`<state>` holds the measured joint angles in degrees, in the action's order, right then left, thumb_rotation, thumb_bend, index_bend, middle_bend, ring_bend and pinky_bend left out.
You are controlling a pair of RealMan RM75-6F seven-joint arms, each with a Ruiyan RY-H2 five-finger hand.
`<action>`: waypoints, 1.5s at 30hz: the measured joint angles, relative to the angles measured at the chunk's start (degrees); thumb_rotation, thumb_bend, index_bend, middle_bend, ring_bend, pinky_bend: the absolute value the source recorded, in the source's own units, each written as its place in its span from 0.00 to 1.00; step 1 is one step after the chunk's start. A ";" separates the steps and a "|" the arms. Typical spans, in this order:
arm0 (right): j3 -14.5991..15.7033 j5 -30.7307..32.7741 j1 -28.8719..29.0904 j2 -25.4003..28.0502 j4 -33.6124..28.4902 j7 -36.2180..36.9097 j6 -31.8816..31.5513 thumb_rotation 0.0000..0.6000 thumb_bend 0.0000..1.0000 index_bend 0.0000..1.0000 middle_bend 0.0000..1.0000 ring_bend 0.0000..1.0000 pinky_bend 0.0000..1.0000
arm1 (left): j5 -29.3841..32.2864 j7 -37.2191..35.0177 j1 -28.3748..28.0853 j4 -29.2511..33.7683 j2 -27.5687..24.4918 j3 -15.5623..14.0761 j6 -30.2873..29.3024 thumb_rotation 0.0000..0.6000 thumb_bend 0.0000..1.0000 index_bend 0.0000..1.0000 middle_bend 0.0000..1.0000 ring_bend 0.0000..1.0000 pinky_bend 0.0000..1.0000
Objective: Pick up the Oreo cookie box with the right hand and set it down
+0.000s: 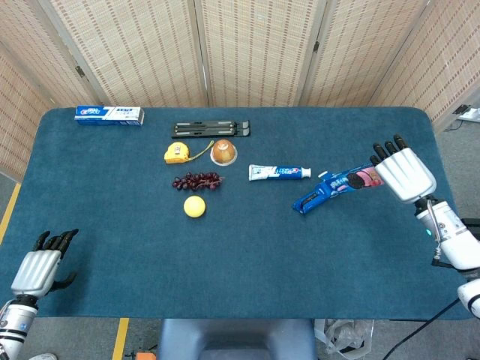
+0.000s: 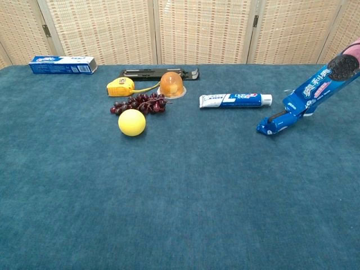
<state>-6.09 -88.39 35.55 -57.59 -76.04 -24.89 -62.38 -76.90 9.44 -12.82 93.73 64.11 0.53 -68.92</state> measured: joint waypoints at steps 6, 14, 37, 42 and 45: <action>-0.38 -1.28 -0.30 2.74 -1.75 -1.59 -2.21 1.00 0.22 0.51 0.29 0.30 0.25 | 0.69 0.51 -0.55 -0.07 0.31 -0.02 1.09 1.00 0.36 0.03 0.16 0.19 0.00; -1.49 -1.62 -1.32 5.45 -4.72 0.71 -5.23 1.00 0.22 0.51 0.29 0.30 0.25 | 1.30 0.99 -0.85 -0.07 0.53 0.02 1.45 1.00 0.36 0.03 0.16 0.18 0.00; -0.87 -2.02 -3.45 -5.14 -1.34 22.99 -8.34 1.00 0.22 0.51 0.28 0.29 0.26 | 0.90 0.13 -1.28 0.01 0.30 -0.47 1.91 1.00 0.36 0.03 0.16 0.18 0.00; 0.26 -0.96 -4.45 -14.18 7.43 28.43 -8.31 1.00 0.22 0.27 0.10 0.16 0.18 | 0.81 -0.25 -1.24 -0.02 0.16 -0.54 1.85 1.00 0.36 0.03 0.16 0.18 0.00; 1.84 -0.61 -5.14 -17.16 11.34 32.41 -7.06 1.00 0.22 0.03 0.00 0.04 0.05 | 0.34 -0.62 -1.13 0.01 0.02 -0.65 1.52 1.00 0.36 0.04 0.16 0.19 0.00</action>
<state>-4.25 -89.00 30.41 -74.75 -64.70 7.51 -69.45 -76.56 8.82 -13.95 93.74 64.13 -0.11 -67.39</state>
